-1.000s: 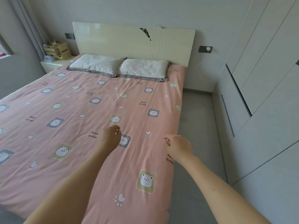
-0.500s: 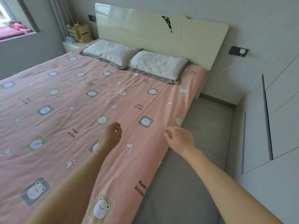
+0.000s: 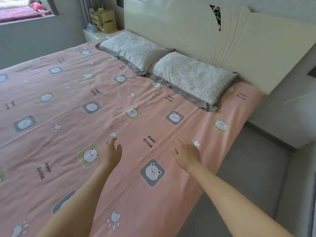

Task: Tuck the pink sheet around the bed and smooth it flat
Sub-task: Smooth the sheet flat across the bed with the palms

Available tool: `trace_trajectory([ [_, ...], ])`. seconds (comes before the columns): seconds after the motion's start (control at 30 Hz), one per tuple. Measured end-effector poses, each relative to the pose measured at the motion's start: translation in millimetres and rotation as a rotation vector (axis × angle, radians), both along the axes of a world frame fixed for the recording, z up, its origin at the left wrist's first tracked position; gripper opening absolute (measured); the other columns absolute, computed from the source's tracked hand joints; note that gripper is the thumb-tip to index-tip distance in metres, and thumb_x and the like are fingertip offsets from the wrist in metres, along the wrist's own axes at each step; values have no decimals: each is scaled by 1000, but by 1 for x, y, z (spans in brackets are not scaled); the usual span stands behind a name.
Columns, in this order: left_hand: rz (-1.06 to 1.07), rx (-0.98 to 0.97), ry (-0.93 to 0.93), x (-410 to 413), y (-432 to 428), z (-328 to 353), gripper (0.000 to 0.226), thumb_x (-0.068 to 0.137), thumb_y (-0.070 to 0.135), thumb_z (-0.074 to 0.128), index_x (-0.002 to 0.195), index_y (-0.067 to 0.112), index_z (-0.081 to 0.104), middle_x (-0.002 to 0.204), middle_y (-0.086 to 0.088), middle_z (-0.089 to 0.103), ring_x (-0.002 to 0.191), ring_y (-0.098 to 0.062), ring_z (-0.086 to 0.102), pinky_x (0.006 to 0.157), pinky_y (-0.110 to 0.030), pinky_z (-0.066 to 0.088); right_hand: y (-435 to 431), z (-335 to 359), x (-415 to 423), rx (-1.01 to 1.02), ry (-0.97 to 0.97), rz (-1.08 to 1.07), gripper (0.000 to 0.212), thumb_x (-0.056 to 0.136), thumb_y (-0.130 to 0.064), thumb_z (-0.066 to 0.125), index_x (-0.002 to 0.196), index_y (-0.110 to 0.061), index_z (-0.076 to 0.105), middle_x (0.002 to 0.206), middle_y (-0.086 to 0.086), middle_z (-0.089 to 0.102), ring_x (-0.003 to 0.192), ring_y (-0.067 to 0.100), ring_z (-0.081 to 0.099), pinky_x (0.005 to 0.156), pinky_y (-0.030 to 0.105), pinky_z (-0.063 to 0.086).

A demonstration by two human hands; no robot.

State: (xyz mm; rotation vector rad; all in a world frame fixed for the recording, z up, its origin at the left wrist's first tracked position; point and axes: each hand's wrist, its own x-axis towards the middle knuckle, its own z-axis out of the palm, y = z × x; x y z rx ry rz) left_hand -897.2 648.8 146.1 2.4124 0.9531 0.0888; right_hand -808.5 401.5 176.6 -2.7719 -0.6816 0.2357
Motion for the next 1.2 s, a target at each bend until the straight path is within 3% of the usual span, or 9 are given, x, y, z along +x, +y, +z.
trace_trajectory([
  [0.23,-70,83,135,135,5,-66,50,95,32,45,143,17,36,151,-10,32,142,-36,18,113,-40,19,21,-74,177,-152,77,43,50,95,-43,40,138,-19,37,141,6,42,125,29,39,96,36,38],
  [0.47,24,95,240,255,6,-156,56,95,44,40,147,31,24,157,-6,15,145,-37,5,116,-51,12,67,-166,334,-194,74,262,62,93,-58,33,147,-29,25,154,11,23,140,31,21,112,44,22],
  [0.7,233,264,337,354,35,-242,56,94,55,28,146,41,13,159,-4,5,145,-34,0,112,-59,5,108,-263,452,-290,-56,376,75,88,-69,25,150,-34,4,159,13,6,145,34,2,113,57,2],
  [0.87,242,287,459,374,42,-312,58,88,66,13,143,50,4,159,0,-4,146,-33,-3,110,-63,1,153,-319,481,-339,-79,406,79,82,-78,17,148,-40,0,159,9,-4,145,34,-4,107,65,-3],
  [0.97,251,338,405,365,18,-328,59,88,65,13,144,49,5,159,0,1,146,-33,1,112,-61,1,123,-341,476,-276,-125,314,76,81,-78,14,147,-42,3,160,6,0,145,31,-3,107,67,-3],
  [1.2,95,233,394,322,-92,-309,64,81,67,6,142,47,4,159,-1,4,145,-35,-3,112,-58,-9,2,-326,439,-380,-62,53,80,79,-80,11,148,-41,0,160,6,1,145,33,1,110,65,5],
])
